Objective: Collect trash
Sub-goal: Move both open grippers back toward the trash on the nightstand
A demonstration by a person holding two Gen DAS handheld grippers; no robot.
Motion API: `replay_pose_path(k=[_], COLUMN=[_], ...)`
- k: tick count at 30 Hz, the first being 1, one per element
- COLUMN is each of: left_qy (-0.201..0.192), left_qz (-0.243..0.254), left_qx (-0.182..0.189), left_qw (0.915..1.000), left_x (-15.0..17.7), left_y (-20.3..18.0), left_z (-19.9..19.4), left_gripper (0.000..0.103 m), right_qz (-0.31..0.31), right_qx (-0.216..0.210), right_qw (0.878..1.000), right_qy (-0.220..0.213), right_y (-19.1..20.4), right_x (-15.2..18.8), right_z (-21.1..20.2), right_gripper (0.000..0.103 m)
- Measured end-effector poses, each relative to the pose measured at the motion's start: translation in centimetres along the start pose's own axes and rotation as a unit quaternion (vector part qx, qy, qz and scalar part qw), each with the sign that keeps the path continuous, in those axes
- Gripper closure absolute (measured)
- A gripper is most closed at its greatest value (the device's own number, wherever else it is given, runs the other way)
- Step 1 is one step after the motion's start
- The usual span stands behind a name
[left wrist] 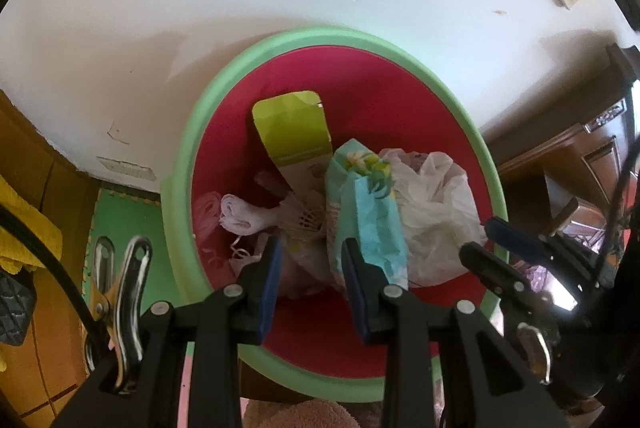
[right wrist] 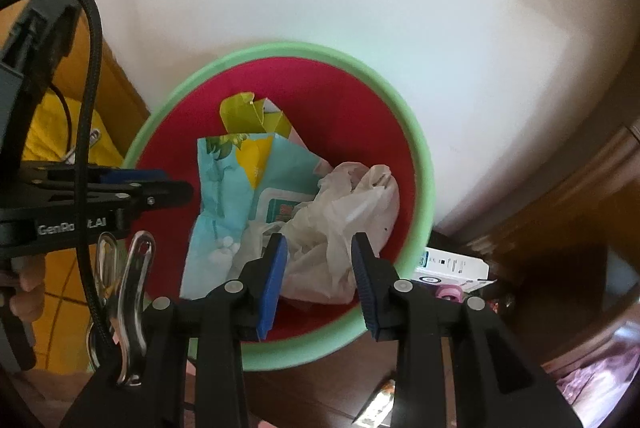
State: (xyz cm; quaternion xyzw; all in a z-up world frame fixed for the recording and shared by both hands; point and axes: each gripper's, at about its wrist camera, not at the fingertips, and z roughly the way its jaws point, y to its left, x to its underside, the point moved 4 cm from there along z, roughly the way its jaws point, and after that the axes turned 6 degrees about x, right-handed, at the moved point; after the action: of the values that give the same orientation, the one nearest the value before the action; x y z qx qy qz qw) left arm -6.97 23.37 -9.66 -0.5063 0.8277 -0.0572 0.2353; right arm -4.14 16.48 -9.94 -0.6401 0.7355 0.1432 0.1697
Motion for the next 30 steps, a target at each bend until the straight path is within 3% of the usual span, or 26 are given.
replay_pose_path(k=[16, 30], left_qy=[-0.002, 0.014], left_qz=[0.059, 0.121], left_qx=[0.022, 0.038], left_qw=[0.998, 0.9918], left_x=[0.3, 2.0], left_y=[-3.8, -10.8], left_z=[-2.1, -1.8], left_gripper=[0.072, 0.072], right_qz=[0.105, 0.173], right_qx=[0.02, 0.041], right_qw=[0.993, 0.983], right_qy=[-0.049, -0.038], right_y=[-3.5, -9.8], right_x=[3.4, 9.4], right_z=[-5.0, -7.3], right_gripper=[0.068, 0.068])
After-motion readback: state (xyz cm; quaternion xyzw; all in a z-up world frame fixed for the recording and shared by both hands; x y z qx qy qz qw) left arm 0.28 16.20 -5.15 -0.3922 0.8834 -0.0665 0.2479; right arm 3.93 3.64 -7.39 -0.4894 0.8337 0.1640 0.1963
